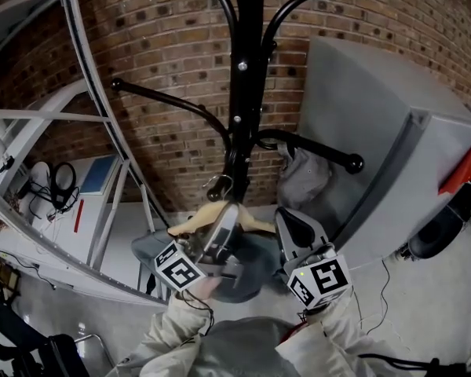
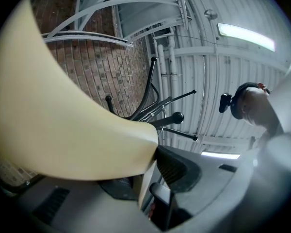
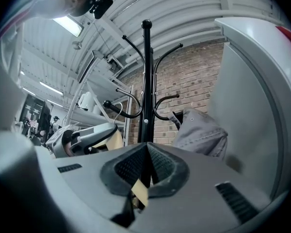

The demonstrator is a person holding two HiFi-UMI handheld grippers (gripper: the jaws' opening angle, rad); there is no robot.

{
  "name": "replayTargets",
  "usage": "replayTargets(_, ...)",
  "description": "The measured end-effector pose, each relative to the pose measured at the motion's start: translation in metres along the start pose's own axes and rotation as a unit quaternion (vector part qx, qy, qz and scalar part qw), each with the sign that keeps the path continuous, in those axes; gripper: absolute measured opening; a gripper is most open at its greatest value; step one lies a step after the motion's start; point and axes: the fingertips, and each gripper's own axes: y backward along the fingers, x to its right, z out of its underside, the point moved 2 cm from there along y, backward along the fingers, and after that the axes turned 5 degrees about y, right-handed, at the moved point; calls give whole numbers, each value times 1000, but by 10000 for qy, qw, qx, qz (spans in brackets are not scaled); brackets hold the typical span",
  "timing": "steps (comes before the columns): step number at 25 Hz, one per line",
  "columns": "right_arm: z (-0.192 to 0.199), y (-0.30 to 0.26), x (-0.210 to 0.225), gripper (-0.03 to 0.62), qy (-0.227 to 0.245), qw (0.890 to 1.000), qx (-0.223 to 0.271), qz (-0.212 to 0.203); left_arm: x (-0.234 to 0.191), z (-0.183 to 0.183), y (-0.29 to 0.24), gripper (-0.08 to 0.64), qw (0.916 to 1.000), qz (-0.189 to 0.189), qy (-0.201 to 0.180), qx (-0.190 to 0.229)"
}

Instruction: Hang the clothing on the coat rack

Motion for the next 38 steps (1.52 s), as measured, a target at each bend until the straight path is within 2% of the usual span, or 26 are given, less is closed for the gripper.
replayTargets(18,16,3,11,25,-101,9998,-170,22,-28,13,-1,120,9995,-255,165,-1)
replayTargets(33,27,7,23,25,-242,9992,-312,-112,-36,17,-7,120,9994,-154,197,229)
replayTargets(38,30,12,27,25,-323,9988,-338,-153,-35,23,-7,121,9995,-259,-11,190)
